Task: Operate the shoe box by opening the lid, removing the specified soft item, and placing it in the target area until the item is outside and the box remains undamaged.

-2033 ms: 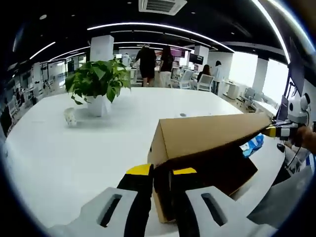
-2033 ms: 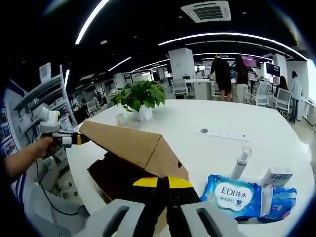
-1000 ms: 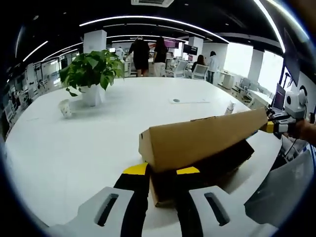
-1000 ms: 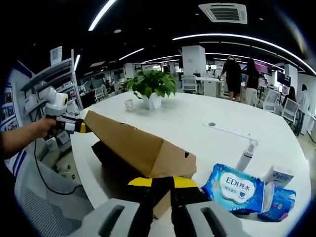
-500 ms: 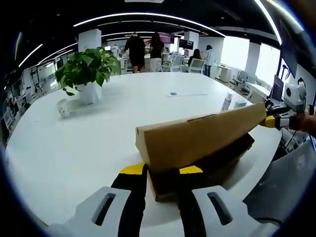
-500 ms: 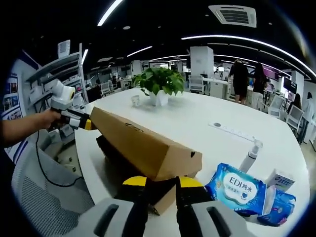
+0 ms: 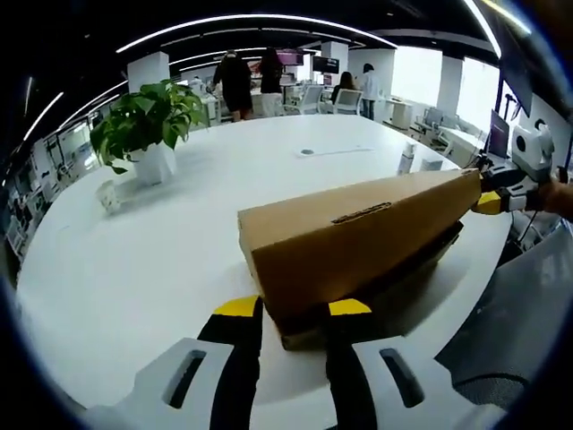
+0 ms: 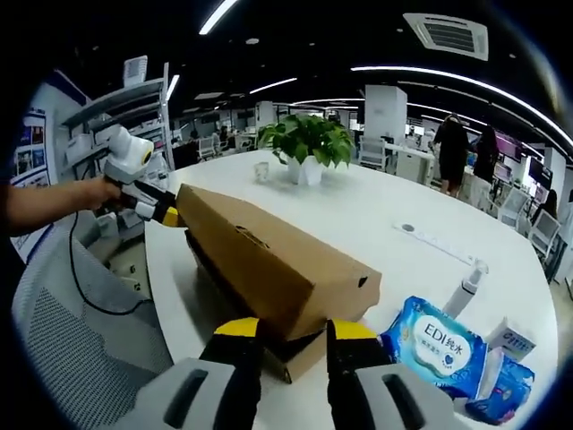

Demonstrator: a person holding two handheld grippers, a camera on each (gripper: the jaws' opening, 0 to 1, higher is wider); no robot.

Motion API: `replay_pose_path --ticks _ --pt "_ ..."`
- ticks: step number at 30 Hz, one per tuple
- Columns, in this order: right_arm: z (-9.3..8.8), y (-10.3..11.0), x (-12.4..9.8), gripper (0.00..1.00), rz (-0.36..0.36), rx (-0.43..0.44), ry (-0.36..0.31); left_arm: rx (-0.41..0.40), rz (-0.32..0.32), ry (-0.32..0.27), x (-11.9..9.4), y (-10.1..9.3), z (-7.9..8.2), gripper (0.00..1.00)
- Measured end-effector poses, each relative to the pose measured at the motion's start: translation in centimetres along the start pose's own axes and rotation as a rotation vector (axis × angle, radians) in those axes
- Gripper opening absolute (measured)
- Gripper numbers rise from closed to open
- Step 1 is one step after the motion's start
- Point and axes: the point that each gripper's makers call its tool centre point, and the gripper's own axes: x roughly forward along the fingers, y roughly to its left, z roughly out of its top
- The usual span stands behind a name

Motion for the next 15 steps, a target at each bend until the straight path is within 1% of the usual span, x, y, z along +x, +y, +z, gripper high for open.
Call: replay_pose_path --ticks 6,10,15 --pt "-0.8 0.3 0.4 0.27 0.019 -0.019 0.023 0.042 -0.005 0.037 0.3 -0.4 -1.0 0.26" --pt "-1.4 0.5 0.6 0.28 0.029 -0.025 0.038 0.048 -0.015 0.059 0.5 -0.6 -1.6 0.29" --pt "-1.8 0.7 0.7 0.30 0.036 -0.033 0.045 0.044 -0.019 0.060 0.5 -0.6 -1.7 0.29"
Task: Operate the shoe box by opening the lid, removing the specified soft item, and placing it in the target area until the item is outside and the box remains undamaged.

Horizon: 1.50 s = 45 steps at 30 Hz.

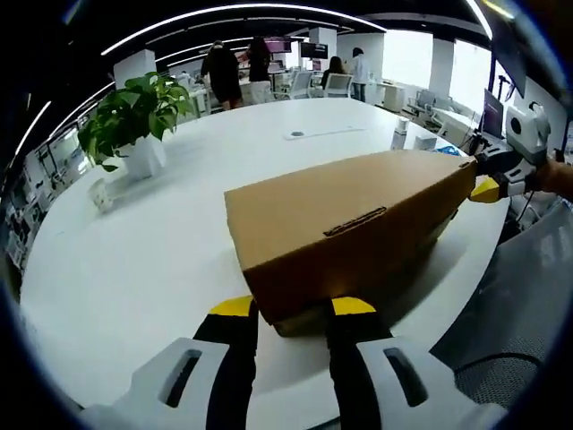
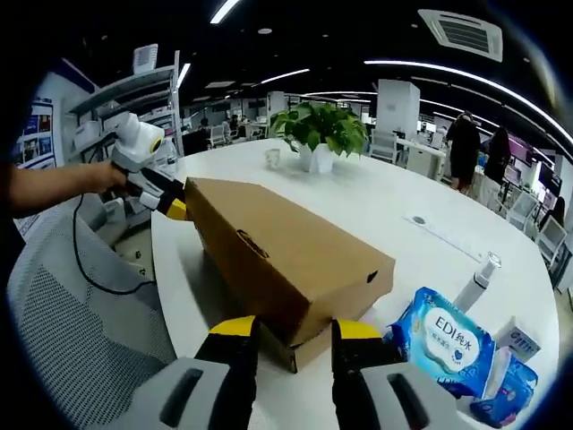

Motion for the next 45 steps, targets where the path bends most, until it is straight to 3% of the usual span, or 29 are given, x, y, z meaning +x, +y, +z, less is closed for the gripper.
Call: replay_pose_path --ticks 19,45 --pt "-0.9 0.3 0.5 0.30 -0.003 -0.019 0.021 0.021 -0.009 0.026 0.1 -0.6 -0.9 0.36" --pt "-1.2 -0.3 0.9 0.30 -0.005 0.012 0.042 0.027 -0.019 0.027 0.5 -0.3 -1.2 0.34"
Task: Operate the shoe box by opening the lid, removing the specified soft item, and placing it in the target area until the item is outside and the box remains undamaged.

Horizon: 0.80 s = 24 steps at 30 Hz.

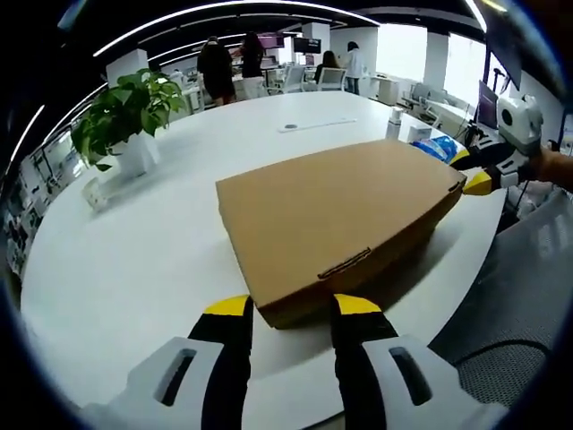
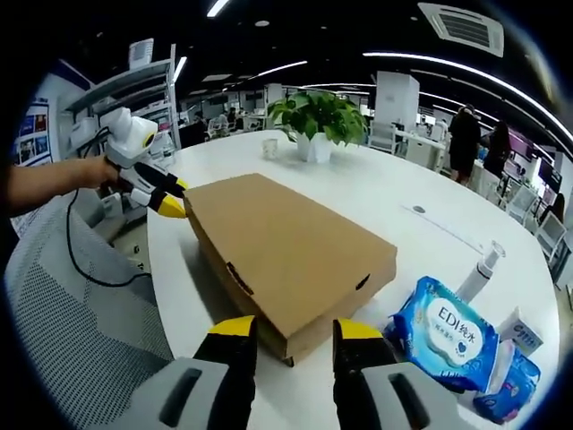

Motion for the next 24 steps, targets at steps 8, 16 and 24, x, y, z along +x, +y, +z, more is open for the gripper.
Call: replay_pose_path --ticks 8,16,24 --pt "-0.5 0.4 0.5 0.29 0.006 -0.012 0.022 -0.028 -0.010 -0.012 0.3 0.0 -0.2 0.35" --pt "-0.9 0.3 0.9 0.27 0.003 -0.013 0.039 -0.024 -0.006 0.001 0.9 0.0 -0.6 0.35" --pt "-1.4 0.0 1.4 0.28 0.000 -0.011 0.059 -0.044 -0.018 0.008 1.3 -0.1 -0.7 0.35"
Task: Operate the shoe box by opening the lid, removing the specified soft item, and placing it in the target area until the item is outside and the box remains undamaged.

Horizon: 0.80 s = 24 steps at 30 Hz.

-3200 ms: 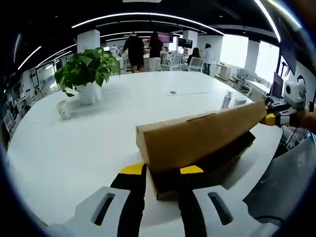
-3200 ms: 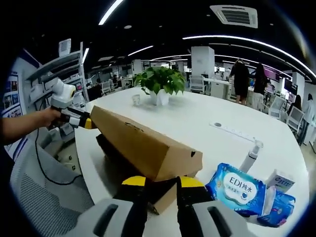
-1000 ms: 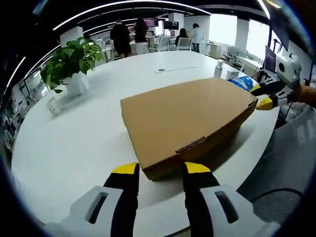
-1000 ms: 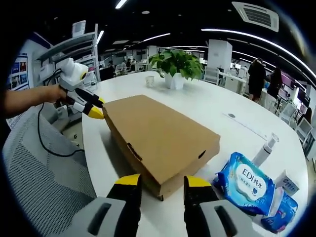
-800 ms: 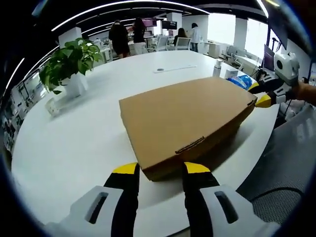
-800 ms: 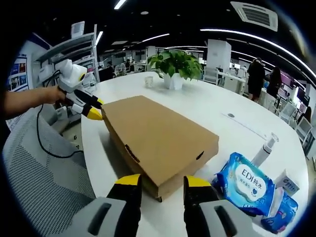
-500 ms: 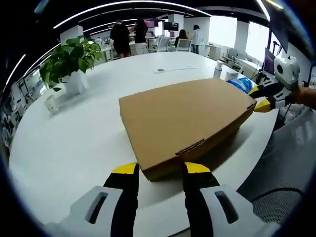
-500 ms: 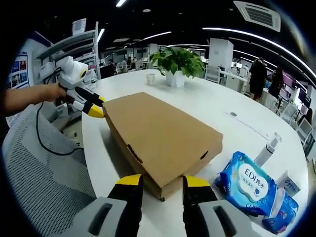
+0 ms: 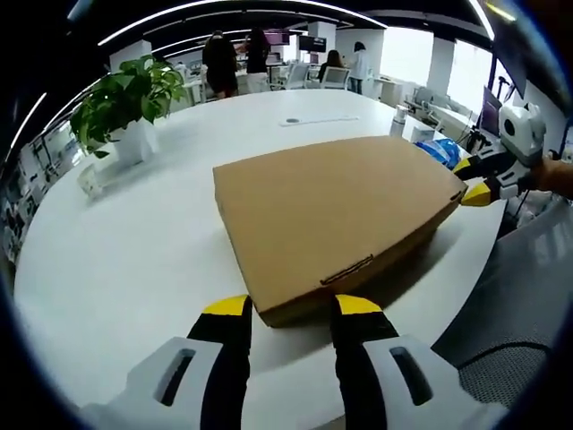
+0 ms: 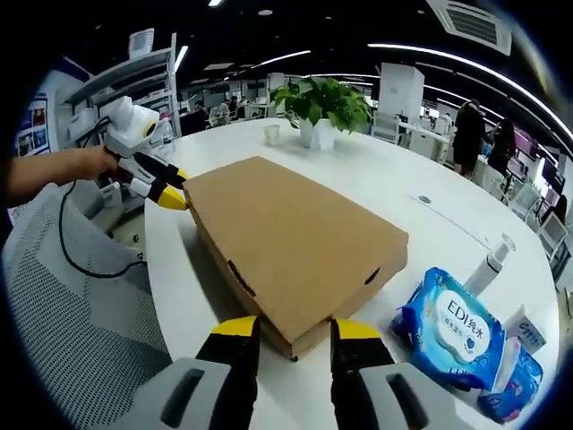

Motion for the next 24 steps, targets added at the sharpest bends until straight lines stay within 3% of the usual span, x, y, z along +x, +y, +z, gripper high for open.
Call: replay_pose_path --ticks 24 --pt "1.6 -3.2 1.6 0.29 -0.033 -0.008 -0.002 0.005 -0.008 0.014 2.5 1.2 2.6 0.35"
